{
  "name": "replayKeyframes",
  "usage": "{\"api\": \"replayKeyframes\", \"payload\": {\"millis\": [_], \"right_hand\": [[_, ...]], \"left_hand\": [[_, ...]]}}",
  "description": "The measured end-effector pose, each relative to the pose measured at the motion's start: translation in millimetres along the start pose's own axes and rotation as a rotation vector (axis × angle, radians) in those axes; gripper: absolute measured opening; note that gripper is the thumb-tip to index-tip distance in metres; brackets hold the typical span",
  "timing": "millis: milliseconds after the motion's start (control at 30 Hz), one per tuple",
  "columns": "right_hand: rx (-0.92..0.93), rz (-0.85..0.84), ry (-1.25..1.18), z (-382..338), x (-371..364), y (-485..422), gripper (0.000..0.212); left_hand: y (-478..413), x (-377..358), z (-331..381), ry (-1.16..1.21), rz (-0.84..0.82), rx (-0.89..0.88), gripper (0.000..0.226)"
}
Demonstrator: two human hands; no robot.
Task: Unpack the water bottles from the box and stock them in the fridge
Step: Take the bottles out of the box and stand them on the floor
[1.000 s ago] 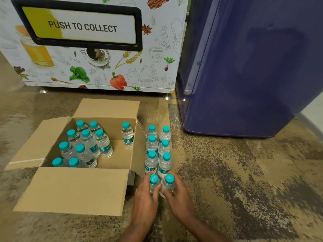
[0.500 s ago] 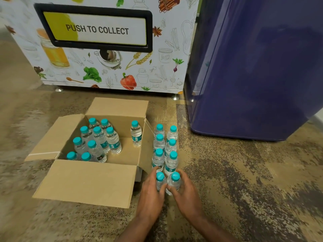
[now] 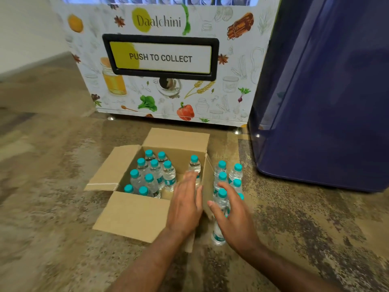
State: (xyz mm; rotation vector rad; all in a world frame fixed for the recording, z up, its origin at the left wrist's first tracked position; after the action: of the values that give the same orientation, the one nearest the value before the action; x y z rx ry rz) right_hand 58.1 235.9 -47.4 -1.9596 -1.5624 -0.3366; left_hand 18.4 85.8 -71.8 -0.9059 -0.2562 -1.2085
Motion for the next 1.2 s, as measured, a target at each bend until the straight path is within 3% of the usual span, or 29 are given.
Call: {"api": "replayKeyframes", "payload": {"millis": [300, 533, 967, 1200], "right_hand": [[0.137, -0.236, 0.105, -42, -43, -9, 0.056], [0.125, -0.317, 0.079, -57, -96, -31, 0.057], [0.046, -0.403, -0.009, -30, -186, -64, 0.056], [0.041, -0.436, -0.033, -33, -213, -80, 0.056]], "left_hand": [[-11, 61, -87, -0.337, -0.129, 0.297, 0.062], [-11, 61, -123, -0.399, -0.173, 0.432, 0.064], [-18, 43, -125, -0.355, 0.081, 0.663, 0.060], [-22, 37, -131, -0.374, 0.089, 0.710, 0.053]]}}
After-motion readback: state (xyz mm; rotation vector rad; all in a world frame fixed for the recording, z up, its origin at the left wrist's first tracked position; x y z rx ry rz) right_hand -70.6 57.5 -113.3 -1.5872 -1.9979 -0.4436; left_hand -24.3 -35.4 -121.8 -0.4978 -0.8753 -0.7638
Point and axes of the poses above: each hand's wrist, its own y-axis away from the middle knuckle, its own x-axis out of the back of the hand, z = x × y, the point moved 1 cm from there along -y, towards the middle knuckle, and after that the axes turned 7 degrees about z, right-handed, at the moved point
